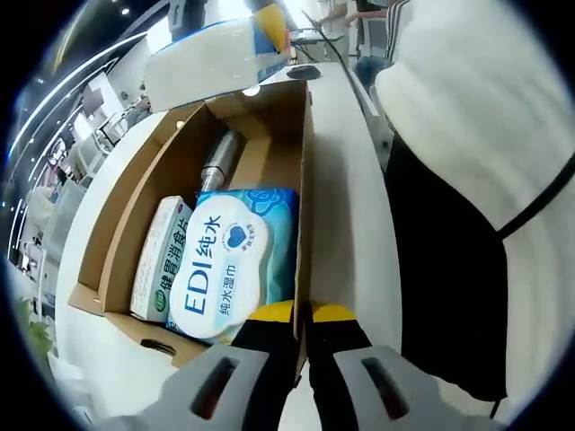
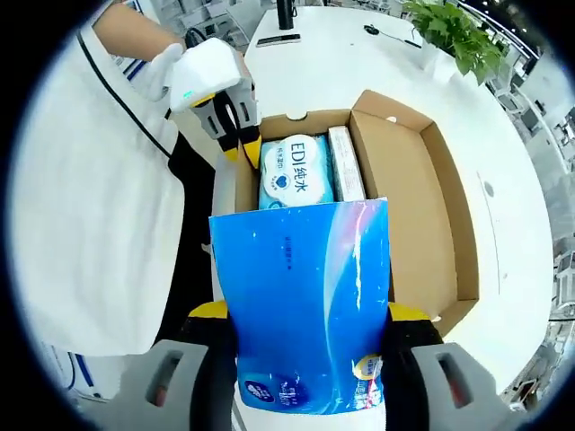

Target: Operate the shoe box by opening the lid, removing the specified soft item, and placing it in the target area until the item is outside and the box remains undamaged.

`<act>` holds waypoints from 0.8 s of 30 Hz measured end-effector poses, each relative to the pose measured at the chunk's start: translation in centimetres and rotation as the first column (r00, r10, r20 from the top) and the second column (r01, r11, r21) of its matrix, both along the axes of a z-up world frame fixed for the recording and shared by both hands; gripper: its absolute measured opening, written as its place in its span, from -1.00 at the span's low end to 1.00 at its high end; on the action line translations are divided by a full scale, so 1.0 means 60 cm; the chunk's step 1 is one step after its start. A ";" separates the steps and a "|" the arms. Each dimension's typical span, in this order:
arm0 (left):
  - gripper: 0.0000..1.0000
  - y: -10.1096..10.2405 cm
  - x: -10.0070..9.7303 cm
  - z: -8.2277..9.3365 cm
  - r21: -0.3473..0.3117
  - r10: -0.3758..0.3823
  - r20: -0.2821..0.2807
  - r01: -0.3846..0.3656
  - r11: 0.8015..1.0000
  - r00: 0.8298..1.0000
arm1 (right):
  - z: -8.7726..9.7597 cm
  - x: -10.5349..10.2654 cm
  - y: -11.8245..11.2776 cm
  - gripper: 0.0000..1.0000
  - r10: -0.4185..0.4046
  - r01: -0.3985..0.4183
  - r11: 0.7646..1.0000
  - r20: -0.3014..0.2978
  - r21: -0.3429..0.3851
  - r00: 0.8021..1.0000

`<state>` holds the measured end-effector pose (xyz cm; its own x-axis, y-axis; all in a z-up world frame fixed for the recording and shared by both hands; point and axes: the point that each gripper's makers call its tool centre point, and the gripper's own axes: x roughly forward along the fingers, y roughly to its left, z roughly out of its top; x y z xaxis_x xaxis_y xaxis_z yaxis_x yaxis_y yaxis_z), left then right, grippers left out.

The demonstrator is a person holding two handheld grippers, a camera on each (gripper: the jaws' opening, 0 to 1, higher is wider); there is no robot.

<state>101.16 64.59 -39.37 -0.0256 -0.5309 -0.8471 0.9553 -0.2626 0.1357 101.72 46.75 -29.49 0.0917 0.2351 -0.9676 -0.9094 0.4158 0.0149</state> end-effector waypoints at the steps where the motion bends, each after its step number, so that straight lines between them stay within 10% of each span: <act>1: -0.95 0.000 0.000 0.001 -0.001 -0.001 0.000 0.001 1.000 1.000 | 0.008 -0.002 -0.001 0.26 0.000 0.000 1.000 0.001 -0.008 1.000; 24: -0.95 0.001 0.001 -0.002 -0.004 0.000 -0.001 0.000 1.000 1.000 | 0.018 -0.026 -0.033 0.26 0.076 -0.079 0.994 -0.049 -0.073 0.996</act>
<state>101.23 64.64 -39.46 -0.0265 -0.5340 -0.8450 0.9555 -0.2620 0.1356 100.18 44.76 -28.41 0.0312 0.1669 -0.9855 -0.9380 0.3454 0.0288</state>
